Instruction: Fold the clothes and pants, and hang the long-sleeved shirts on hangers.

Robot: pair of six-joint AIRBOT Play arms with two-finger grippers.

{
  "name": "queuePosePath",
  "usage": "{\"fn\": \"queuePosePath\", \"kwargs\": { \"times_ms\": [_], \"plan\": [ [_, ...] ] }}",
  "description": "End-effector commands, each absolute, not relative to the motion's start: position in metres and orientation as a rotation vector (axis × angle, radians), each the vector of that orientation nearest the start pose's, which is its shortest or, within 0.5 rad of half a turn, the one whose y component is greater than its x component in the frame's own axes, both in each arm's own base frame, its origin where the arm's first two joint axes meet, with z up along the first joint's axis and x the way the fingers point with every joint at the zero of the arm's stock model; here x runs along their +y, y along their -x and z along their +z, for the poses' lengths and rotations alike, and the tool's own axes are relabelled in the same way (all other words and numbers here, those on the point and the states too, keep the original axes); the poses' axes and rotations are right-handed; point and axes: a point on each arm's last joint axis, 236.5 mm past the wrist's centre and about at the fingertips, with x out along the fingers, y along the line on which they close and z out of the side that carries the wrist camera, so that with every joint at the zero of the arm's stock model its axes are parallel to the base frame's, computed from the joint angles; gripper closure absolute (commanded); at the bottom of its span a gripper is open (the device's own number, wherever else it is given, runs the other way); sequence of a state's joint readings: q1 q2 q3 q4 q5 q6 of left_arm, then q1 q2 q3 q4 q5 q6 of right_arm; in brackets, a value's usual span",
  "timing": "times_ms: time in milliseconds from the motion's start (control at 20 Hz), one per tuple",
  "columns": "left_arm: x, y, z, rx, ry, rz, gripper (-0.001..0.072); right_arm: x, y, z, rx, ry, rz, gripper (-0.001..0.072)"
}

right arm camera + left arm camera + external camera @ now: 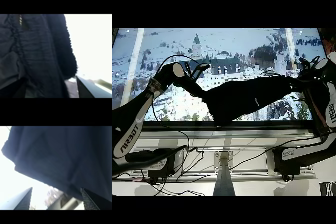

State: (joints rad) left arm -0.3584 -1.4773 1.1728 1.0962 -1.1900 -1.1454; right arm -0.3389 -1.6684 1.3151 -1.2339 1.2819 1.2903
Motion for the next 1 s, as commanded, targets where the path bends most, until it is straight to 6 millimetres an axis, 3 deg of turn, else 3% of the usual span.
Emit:
{"fn": "queuePosePath", "kwargs": {
  "times_ms": [0,50,100,300,450,550,600,700,850,950],
  "plan": [
    [-0.216,-0.345,-0.044,1.325,-0.156,-0.757,0.0005,-0.009,-0.392,-0.102,1.547,-0.51,0.288,0.0138],
    [-0.207,-0.352,-0.044,1.317,-0.16,-0.729,0.0014,0.006,-0.385,-0.108,1.574,-0.494,0.335,0.0246],
    [-0.195,-0.358,-0.044,1.319,-0.153,-0.689,0.0014,0.018,-0.378,-0.113,1.596,-0.471,0.367,0.0259],
    [-0.141,-0.384,-0.027,1.286,-0.054,-0.545,0.0014,0.082,-0.347,-0.123,1.69,-0.459,0.485,0.0263],
    [-0.1,-0.398,-0.003,1.22,0.003,-0.453,0.0014,0.154,-0.332,-0.11,1.669,-0.515,0.628,0.0262],
    [-0.077,-0.402,0.015,1.175,0.03,-0.403,0.0014,0.18,-0.329,-0.098,1.639,-0.446,0.686,0.0261],
    [-0.069,-0.403,0.023,1.157,0.037,-0.386,0.0014,0.187,-0.328,-0.089,1.629,-0.41,0.714,0.025],
    [-0.06,-0.402,0.035,1.13,0.044,-0.366,0.0014,0.19,-0.326,-0.07,1.627,-0.336,0.765,-0.0002],
    [-0.06,-0.401,0.041,1.116,0.051,-0.366,0.0014,0.175,-0.324,-0.042,1.65,-0.216,0.782,-0.0001],
    [-0.064,-0.402,0.041,1.114,0.067,-0.377,0.0014,0.162,-0.335,-0.028,1.614,-0.121,0.76,0.0002]
  ]
}}
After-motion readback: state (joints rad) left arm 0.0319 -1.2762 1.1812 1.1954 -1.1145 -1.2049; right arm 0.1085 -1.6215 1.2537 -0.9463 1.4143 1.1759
